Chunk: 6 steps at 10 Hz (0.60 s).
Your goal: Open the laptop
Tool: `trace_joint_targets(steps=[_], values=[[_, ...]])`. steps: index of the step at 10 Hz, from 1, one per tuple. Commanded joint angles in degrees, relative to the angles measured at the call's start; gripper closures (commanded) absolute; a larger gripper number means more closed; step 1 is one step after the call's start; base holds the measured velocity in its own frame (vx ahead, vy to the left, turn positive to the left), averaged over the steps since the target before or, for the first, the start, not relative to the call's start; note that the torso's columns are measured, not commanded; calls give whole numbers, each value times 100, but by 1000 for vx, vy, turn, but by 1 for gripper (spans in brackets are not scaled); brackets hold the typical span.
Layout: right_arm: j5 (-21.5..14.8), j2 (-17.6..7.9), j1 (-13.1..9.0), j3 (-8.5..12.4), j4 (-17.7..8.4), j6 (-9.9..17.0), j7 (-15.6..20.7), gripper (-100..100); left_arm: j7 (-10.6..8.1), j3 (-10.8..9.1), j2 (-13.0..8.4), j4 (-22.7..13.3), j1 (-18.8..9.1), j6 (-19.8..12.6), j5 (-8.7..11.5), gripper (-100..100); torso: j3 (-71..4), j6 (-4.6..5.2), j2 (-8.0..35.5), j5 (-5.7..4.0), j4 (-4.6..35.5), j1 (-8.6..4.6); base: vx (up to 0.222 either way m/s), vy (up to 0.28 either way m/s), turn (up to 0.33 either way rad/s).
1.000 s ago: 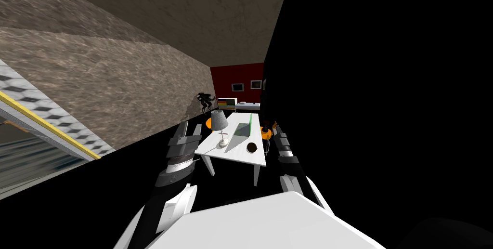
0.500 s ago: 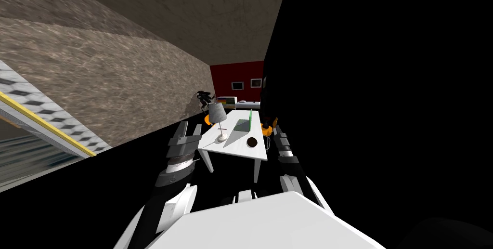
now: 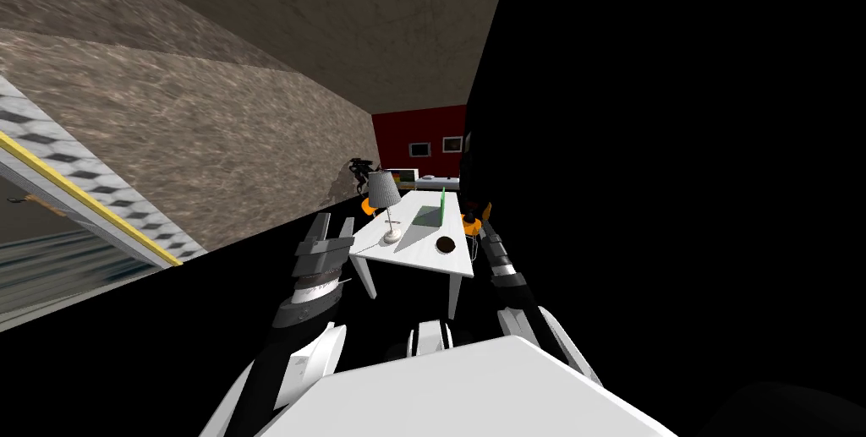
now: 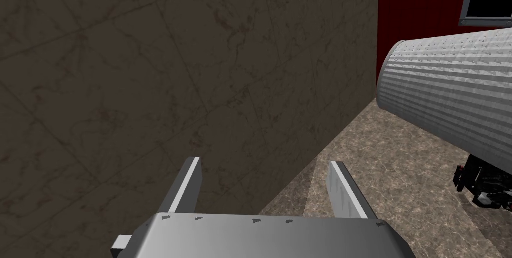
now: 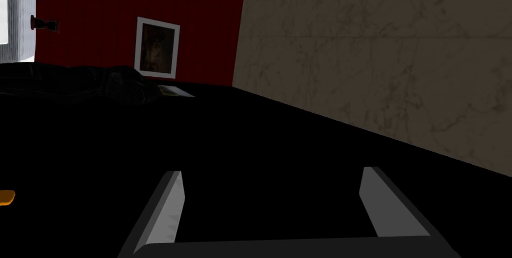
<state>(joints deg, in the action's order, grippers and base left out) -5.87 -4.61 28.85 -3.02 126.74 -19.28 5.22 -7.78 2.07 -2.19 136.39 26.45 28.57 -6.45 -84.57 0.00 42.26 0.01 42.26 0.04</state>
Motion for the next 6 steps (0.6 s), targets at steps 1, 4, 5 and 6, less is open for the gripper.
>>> trace_joint_targets(steps=[1,4,5,6], values=[[-267,-346,-87,166,-145,213,192,-100,0,0,0,0,0,0,0,0,0,0,2,0,2,-1,8,38,93],[-697,-669,-197,411,-334,524,483,-100,0,0,0,0,0,0,0,0,0,0,3,0,2,-1,12,50,94],[-862,-762,-237,505,-401,641,593,-100,0,0,0,0,0,0,0,0,-1,0,2,0,2,-2,21,51,103],[-1036,-848,-280,604,-470,764,709,-100,0,0,0,0,0,0,0,0,-1,0,1,-1,2,-4,18,50,97]])
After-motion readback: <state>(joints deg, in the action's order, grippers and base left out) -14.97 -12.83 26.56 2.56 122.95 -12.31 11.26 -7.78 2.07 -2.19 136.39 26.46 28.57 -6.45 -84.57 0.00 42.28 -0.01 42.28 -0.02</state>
